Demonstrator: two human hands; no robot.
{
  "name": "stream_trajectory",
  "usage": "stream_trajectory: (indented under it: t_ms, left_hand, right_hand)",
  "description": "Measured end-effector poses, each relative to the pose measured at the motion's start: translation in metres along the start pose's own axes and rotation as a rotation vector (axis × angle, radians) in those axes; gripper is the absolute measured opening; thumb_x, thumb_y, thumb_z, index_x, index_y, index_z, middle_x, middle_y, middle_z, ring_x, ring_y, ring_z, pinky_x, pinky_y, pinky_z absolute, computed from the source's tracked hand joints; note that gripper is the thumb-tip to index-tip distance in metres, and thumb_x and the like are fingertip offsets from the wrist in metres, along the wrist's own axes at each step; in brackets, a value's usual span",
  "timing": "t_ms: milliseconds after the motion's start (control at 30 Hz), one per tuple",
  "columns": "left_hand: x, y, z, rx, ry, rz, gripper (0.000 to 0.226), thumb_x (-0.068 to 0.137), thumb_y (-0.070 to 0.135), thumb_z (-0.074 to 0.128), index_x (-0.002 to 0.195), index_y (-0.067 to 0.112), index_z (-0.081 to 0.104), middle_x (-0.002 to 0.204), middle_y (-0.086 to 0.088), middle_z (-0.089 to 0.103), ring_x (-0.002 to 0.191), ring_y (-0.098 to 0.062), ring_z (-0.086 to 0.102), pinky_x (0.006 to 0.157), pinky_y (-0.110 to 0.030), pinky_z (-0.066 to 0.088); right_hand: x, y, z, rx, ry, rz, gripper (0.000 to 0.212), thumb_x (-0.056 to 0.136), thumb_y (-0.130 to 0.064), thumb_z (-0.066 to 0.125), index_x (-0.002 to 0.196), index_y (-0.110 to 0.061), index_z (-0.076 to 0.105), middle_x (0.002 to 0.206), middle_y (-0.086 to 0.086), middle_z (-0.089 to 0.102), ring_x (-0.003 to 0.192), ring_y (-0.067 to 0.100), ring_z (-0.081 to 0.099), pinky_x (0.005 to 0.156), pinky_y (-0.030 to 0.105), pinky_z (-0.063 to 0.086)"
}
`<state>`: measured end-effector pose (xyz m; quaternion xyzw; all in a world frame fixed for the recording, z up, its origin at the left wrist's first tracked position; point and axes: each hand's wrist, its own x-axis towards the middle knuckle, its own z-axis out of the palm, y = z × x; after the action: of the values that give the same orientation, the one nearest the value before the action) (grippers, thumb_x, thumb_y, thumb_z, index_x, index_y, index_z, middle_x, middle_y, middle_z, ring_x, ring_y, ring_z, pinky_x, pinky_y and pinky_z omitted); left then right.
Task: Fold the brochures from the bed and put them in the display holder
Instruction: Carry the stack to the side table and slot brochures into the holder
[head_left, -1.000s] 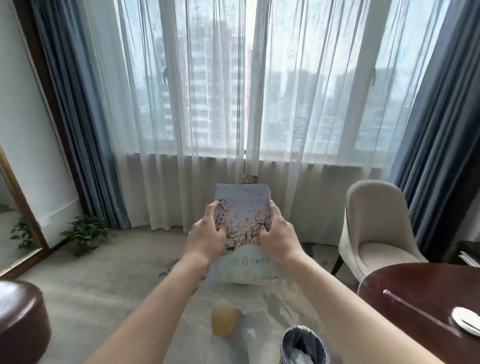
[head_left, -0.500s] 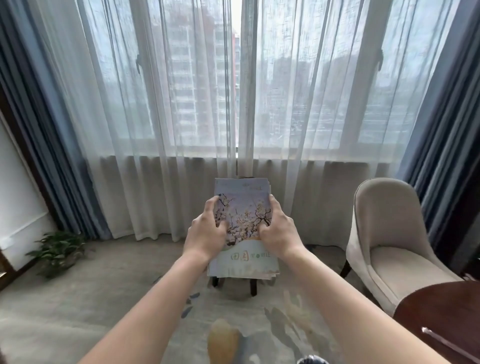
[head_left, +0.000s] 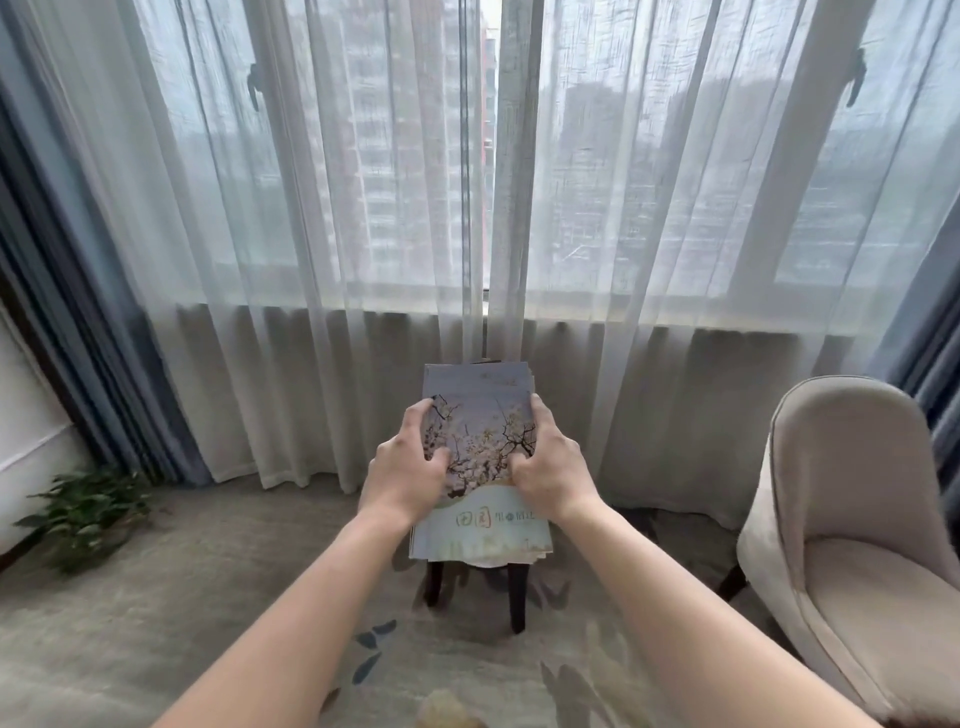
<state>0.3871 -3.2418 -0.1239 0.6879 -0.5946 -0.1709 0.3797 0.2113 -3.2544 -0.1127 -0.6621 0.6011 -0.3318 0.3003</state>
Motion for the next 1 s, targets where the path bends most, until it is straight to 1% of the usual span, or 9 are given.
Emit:
stream_trajectory:
  t_ms: [67,167,267,400,467,567,700,900,1000]
  left_hand:
    - [0.031,-0.011,0.007,0.005,-0.003,-0.011,0.058,0.093,0.030,0.056,0.142,0.047,0.029,0.072,0.010,0.051,0.064,-0.007,0.061,0.055,-0.027,0.043]
    - [0.084,-0.026,0.020,-0.004,-0.028,-0.013,0.058,0.093,0.029,0.056,0.142,0.046,0.030,0.073,0.008,0.053,0.069,-0.013,0.064,0.066,-0.035,0.050]
    - [0.137,-0.039,0.033,-0.011,-0.056,0.007,0.058,0.094,0.029,0.056,0.142,0.046,0.030,0.073,0.009,0.057,0.067,-0.009,0.064,0.068,-0.035,0.051]
    - [0.203,-0.051,0.052,-0.010,-0.100,0.015,0.058,0.094,0.029,0.055,0.142,0.047,0.028,0.088,0.003,0.066,0.077,-0.019,0.065,0.079,-0.043,0.055]
    - [0.230,-0.054,0.063,-0.008,-0.129,0.019,0.058,0.094,0.029,0.055,0.142,0.046,0.028,0.093,-0.001,0.067,0.077,-0.018,0.066,0.079,-0.042,0.055]
    - [0.271,-0.056,0.082,-0.015,-0.141,0.045,0.058,0.093,0.029,0.057,0.142,0.046,0.029,0.093,0.000,0.066,0.071,-0.012,0.064,0.073,-0.037,0.053]
    - [0.330,-0.057,0.117,-0.006,-0.172,0.050,0.060,0.093,0.028,0.056,0.143,0.045,0.029,0.090,-0.003,0.062,0.078,-0.021,0.062,0.068,-0.034,0.046]
    - [0.414,-0.053,0.180,-0.005,-0.190,0.026,0.060,0.092,0.028,0.057,0.143,0.046,0.029,0.095,-0.005,0.065,0.082,-0.023,0.064,0.074,-0.038,0.052]
    - [0.450,-0.052,0.209,0.002,-0.191,0.008,0.061,0.092,0.027,0.058,0.144,0.044,0.030,0.088,-0.003,0.061,0.082,-0.025,0.063,0.074,-0.038,0.051]
  right_hand:
    - [0.030,0.000,0.011,0.016,-0.007,0.005,0.082,0.092,-0.012,0.049,0.159,-0.033,0.007,0.123,0.011,0.061,0.098,0.031,0.065,0.087,0.048,0.054]
    - [0.080,0.002,0.028,0.000,0.005,0.020,0.082,0.091,-0.011,0.049,0.159,-0.030,0.008,0.123,0.012,0.062,0.100,0.031,0.064,0.088,0.048,0.054]
    - [0.130,0.002,0.042,-0.006,0.036,0.043,0.082,0.090,-0.009,0.049,0.160,-0.029,0.009,0.118,0.011,0.064,0.096,0.030,0.065,0.086,0.048,0.054]
    - [0.188,0.008,0.055,-0.018,0.068,0.070,0.082,0.091,-0.010,0.049,0.160,-0.027,0.009,0.121,0.009,0.064,0.097,0.027,0.065,0.089,0.047,0.053]
    - [0.216,0.012,0.057,-0.027,0.073,0.086,0.081,0.091,-0.011,0.049,0.160,-0.027,0.009,0.124,0.007,0.063,0.100,0.026,0.064,0.091,0.046,0.053]
    - [0.255,0.022,0.059,-0.017,0.083,0.112,0.081,0.091,-0.012,0.050,0.159,-0.028,0.009,0.123,0.006,0.064,0.101,0.025,0.064,0.092,0.045,0.052]
    - [0.315,0.043,0.056,-0.022,0.097,0.139,0.082,0.091,-0.011,0.050,0.159,-0.029,0.008,0.124,0.005,0.063,0.102,0.024,0.063,0.093,0.043,0.052]
    - [0.413,0.086,0.051,-0.043,0.083,0.175,0.081,0.092,-0.013,0.049,0.159,-0.029,0.007,0.125,0.007,0.063,0.104,0.026,0.062,0.095,0.044,0.051]
    - [0.458,0.106,0.048,-0.048,0.062,0.187,0.081,0.091,-0.014,0.049,0.159,-0.030,0.008,0.124,0.006,0.063,0.102,0.025,0.062,0.093,0.043,0.052]
